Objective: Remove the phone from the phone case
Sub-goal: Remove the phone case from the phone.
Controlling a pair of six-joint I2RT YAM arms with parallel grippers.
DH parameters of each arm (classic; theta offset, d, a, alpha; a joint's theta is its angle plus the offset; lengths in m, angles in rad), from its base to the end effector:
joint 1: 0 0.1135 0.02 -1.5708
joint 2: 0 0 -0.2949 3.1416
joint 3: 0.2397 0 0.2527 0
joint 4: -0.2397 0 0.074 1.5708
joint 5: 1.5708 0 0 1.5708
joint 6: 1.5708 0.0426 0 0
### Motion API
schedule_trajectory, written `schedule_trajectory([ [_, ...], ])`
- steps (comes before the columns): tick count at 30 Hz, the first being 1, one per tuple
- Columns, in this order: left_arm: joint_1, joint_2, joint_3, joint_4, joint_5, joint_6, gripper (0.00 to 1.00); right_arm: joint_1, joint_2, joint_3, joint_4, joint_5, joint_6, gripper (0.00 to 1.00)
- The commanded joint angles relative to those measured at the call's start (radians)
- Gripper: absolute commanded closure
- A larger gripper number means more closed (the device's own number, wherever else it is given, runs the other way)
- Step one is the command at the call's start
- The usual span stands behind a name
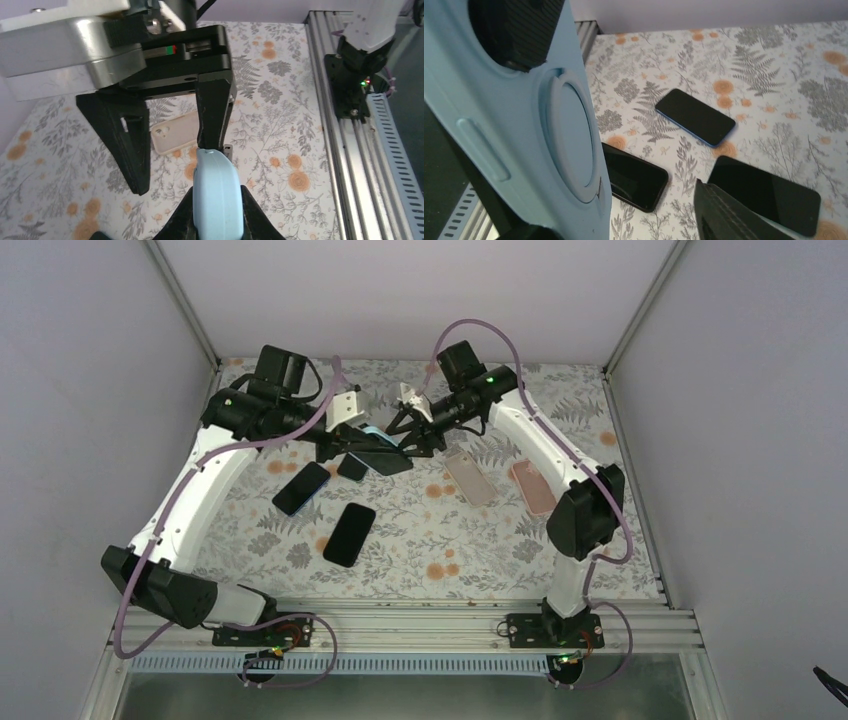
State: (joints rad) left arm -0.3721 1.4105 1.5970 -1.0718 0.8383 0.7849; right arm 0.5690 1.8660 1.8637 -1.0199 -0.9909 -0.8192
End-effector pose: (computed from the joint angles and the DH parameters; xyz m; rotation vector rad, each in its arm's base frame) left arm 0.2381 -0.1269 0.4298 1.4943 1.6491 -0.7978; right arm 0.3196 0.2467 0.3720 -1.7063 1.5141 1.1300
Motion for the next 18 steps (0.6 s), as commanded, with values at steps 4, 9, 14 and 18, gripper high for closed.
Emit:
schedule_trajectory([
  [4,-0.018,0.109,-0.083,0.563,-0.341,-0.05,0.98,0.229,-0.097,0.077,0.143,-0.325,0.288,0.9],
  [9,-0.009,0.09,-0.05,0.598,-0.418,-0.096,0.23,0.19,-0.176,0.029,0.214,-0.087,0.321,0.97],
  [14,-0.001,0.045,0.044,0.557,-0.524,-0.053,0.0,0.082,-0.195,-0.002,0.329,0.107,0.456,0.97],
  [18,0.0,-0.026,0.075,0.619,-0.627,-0.059,0.0,-0.005,-0.177,0.038,0.411,0.283,0.605,0.97],
])
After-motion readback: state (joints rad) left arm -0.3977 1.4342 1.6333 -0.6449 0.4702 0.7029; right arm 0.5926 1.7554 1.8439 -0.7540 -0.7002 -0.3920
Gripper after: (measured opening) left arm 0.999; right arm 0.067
